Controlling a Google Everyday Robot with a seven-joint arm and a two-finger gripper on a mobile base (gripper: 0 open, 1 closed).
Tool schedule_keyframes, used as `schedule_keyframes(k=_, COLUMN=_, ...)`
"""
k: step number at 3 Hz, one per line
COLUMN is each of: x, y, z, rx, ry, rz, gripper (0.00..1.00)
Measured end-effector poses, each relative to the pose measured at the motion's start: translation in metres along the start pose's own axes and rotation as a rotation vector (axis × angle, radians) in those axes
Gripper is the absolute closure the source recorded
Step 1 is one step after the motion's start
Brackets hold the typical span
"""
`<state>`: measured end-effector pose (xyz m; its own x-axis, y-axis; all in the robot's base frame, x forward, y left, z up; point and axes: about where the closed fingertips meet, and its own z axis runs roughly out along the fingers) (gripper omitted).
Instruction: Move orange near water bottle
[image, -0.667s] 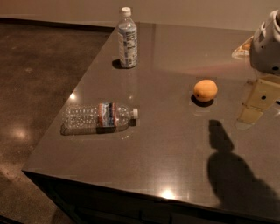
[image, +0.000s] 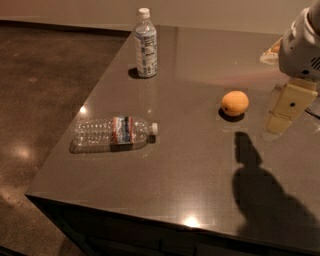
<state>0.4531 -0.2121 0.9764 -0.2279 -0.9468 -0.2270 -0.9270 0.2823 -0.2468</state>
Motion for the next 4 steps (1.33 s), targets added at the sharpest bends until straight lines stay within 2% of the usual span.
schedule_keyframes(k=1, x=-0.007, y=-0.023, z=0.012, rx=-0.002, ry=-0.048, rz=0.043, gripper=0.00)
schedule_keyframes(k=2, x=-0.009, y=-0.055, z=0.031, rx=0.009, ry=-0.089, rz=0.116, gripper=0.00)
schedule_keyframes(k=3, x=-0.008, y=-0.077, z=0.058, rx=0.025, ry=-0.113, rz=0.163, gripper=0.00)
schedule_keyframes(k=4, x=-0.003, y=-0.093, z=0.088, rx=0.023, ry=-0.103, rz=0.197, gripper=0.00)
